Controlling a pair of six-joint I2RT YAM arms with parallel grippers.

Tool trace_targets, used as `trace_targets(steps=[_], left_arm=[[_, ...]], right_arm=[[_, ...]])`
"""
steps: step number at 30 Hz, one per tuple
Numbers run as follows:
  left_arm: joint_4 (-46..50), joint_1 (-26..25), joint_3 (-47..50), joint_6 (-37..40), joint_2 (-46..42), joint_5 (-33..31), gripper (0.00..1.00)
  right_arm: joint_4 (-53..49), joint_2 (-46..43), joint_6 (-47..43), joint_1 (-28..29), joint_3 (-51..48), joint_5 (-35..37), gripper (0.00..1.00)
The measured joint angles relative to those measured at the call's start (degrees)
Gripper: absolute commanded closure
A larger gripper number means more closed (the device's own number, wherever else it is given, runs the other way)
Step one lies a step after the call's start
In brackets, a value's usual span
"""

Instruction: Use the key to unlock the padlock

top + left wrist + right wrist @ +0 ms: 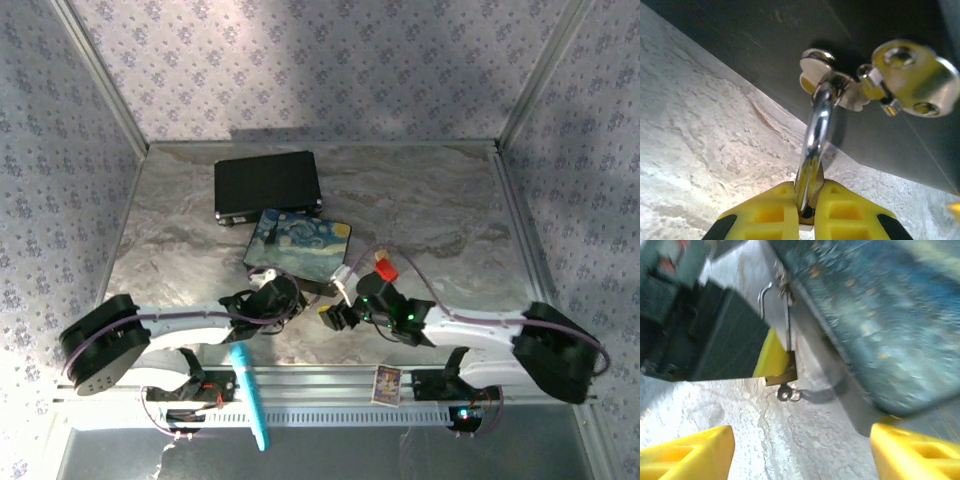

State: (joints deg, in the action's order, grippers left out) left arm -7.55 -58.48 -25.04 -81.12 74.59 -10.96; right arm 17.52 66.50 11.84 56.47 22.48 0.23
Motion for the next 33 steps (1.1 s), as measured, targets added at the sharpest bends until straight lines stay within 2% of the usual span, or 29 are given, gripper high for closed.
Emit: trace_targets(steps=[4,6,9,15,21,27,33], left_arm=[[0.3,0.1,0.0,0.3,0.0,-0.2,1.0],[0.4,0.3,0.0,0.6,0.0,-0.2,1.0],[1.2,0.3,-0.4,0.8,0.0,-0.2,1.0],[3.2,0.3,-1.1,1.2,-0.5,-0.2,1.0],[7.6,1.0,-1.6,2.8,-2.3,-0.2,1.0],[15.2,2.7,-4.7,6.4,-2.5,-0.9,1.0],[20.2,3.0,-8.4,9.4,0.5,-1.4,1.0]], right_arm=[[-6.3,-6.6,10.5,-6.5,1.3,2.6,0.12],[-9.7,-5.6,15.0,-11.5,4.1,2.2,0.14],[-12.9,-1.5,18.5,-14.6,9.0,1.4,0.19],[-18.7,10.7,20.5,-15.4,21.3,0.2,0.27],[-20.8,19.6,21.3,-16.5,25.5,-0.7,0.4],[-20.8,23.6,21.3,-16.5,29.6,-1.2,0.5],[-19.4,24.7,21.2,-16.5,30.1,-2.3,0.53]])
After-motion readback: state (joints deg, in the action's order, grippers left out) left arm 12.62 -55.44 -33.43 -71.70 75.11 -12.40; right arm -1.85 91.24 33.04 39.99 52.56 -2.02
